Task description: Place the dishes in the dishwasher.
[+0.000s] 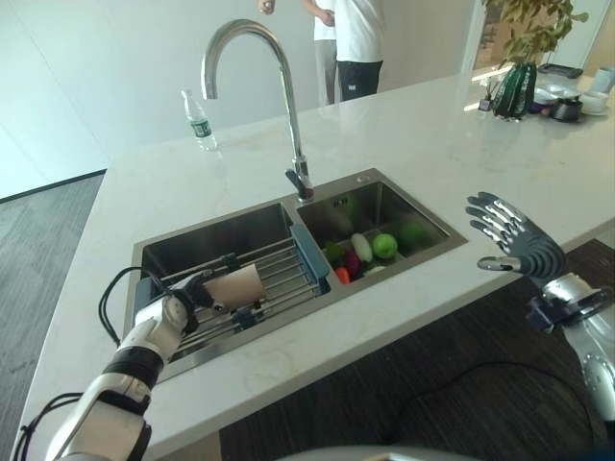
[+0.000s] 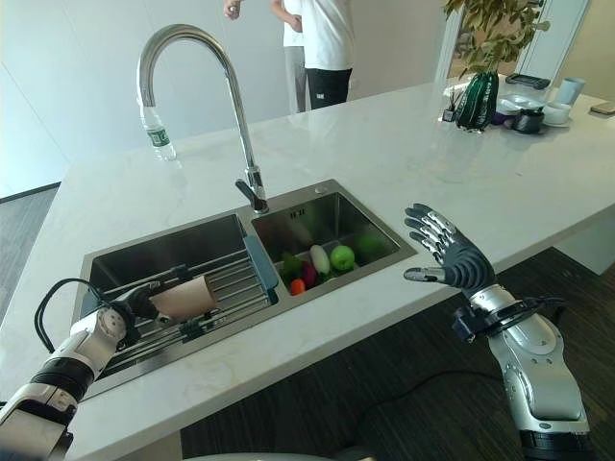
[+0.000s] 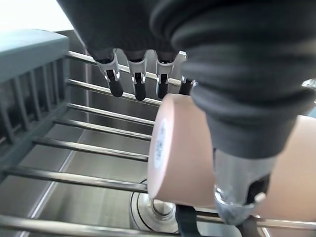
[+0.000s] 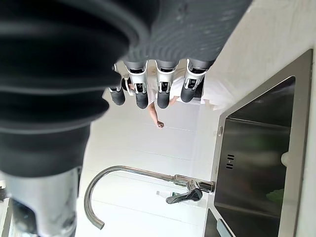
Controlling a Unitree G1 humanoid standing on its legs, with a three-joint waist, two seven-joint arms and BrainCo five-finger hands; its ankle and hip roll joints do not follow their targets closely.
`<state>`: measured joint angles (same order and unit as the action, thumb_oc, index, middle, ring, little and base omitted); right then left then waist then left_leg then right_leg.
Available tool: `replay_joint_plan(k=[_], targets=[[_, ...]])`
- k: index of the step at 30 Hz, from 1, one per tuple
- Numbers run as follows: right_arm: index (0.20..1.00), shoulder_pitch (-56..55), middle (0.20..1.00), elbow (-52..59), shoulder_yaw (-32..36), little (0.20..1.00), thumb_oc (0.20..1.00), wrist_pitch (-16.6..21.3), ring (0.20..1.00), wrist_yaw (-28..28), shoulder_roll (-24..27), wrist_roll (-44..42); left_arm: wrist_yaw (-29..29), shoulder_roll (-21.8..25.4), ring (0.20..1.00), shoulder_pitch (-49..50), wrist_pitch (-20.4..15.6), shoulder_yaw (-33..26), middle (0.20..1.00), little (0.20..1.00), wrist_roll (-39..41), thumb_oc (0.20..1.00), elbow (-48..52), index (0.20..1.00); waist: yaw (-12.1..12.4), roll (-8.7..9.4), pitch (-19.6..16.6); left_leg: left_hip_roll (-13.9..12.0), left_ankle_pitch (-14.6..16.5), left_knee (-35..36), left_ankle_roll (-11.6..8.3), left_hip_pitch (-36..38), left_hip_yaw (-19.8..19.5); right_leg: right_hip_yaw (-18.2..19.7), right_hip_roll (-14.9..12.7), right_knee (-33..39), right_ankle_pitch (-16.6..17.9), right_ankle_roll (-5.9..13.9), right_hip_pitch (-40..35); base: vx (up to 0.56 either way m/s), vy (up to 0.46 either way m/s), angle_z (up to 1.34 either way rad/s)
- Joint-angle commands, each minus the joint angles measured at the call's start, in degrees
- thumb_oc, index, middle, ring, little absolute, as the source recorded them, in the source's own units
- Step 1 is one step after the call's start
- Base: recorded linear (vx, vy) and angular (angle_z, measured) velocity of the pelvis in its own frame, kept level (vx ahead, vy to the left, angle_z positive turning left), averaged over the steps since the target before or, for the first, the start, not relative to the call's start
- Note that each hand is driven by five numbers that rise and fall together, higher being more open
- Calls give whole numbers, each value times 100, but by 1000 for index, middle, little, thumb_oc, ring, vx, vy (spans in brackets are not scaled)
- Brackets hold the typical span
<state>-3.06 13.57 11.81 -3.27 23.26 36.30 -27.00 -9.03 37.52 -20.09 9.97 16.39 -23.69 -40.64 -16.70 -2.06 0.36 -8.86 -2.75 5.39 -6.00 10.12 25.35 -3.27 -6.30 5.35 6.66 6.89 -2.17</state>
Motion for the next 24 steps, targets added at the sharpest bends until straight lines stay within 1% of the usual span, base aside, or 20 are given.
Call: replay_joint_plan(k=[1, 7, 16, 24], targets=[[1000, 375, 1000, 370, 266, 1000, 1000, 155, 1000, 45, 302, -42, 226, 146, 1000, -581, -148, 0, 1000, 1000, -153, 1000, -247, 1000, -41, -46, 166, -169, 452, -39, 54, 208, 100, -189, -70, -35, -632, 329, -376, 2, 1, -9], [1000, 343, 1000, 406, 281, 1000, 1000, 128, 1000, 62, 294, -31, 200, 69, 1000, -559, -60, 21, 1000, 1000, -184, 1000, -272, 1000, -76, -52, 155, -165, 461, -39, 58, 226, 133, -154, -66, -35, -627, 329, -368, 3, 0, -5], [1000, 321, 1000, 465, 293, 1000, 1000, 65, 1000, 85, 269, -10, 279, -107, 1000, -467, -34, 18, 1000, 1000, -296, 1000, -621, 1000, -125, -51, 151, -154, 472, -39, 72, 230, 173, -98, -58, -35, -613, 330, -334, 0, 0, 0], [1000, 287, 1000, 504, 294, 1000, 1000, 35, 1000, 100, 221, 24, 304, -199, 1000, -352, 75, -1, 1000, 1000, -340, 1000, -752, 1000, -135, -58, 155, -156, 470, -39, 70, 235, 201, -94, -50, -35, -600, 329, -316, 0, 0, 0]])
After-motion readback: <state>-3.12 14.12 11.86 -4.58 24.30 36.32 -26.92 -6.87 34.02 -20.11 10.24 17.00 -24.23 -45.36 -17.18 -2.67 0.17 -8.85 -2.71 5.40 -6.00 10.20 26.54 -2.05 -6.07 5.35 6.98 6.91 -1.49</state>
